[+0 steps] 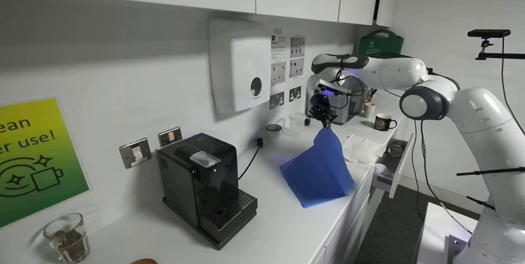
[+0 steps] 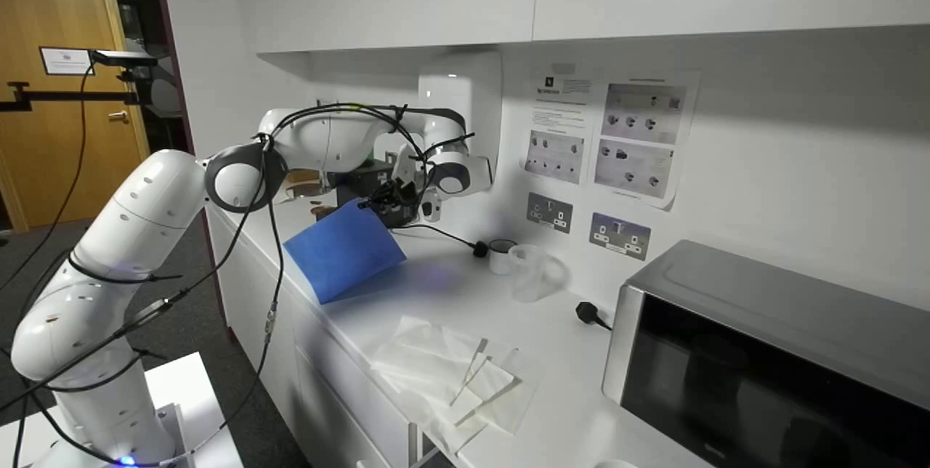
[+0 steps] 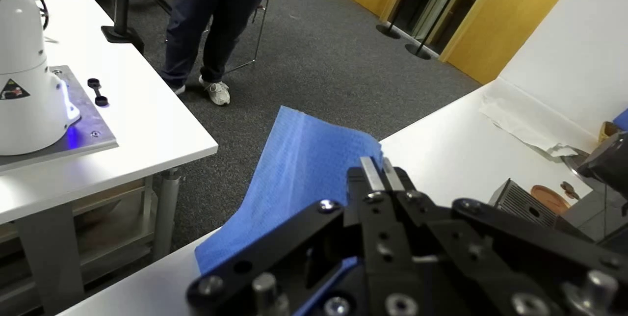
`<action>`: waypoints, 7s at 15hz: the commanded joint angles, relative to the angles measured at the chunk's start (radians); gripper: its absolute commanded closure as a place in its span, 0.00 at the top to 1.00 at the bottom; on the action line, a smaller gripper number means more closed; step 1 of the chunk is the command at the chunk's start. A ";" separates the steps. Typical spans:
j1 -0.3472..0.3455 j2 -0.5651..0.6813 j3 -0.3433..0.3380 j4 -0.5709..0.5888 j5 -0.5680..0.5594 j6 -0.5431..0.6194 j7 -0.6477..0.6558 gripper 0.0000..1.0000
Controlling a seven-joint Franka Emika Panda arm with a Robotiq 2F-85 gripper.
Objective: Fold the blue cloth
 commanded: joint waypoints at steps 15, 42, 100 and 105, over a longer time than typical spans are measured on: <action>-0.003 0.052 0.026 0.052 0.010 -0.007 0.051 0.00; -0.018 0.336 0.128 0.480 0.093 -0.027 0.445 0.00; 0.103 0.299 0.162 0.747 -0.862 0.295 -0.535 1.00; 0.107 0.303 0.166 0.738 -0.853 0.286 -0.506 1.00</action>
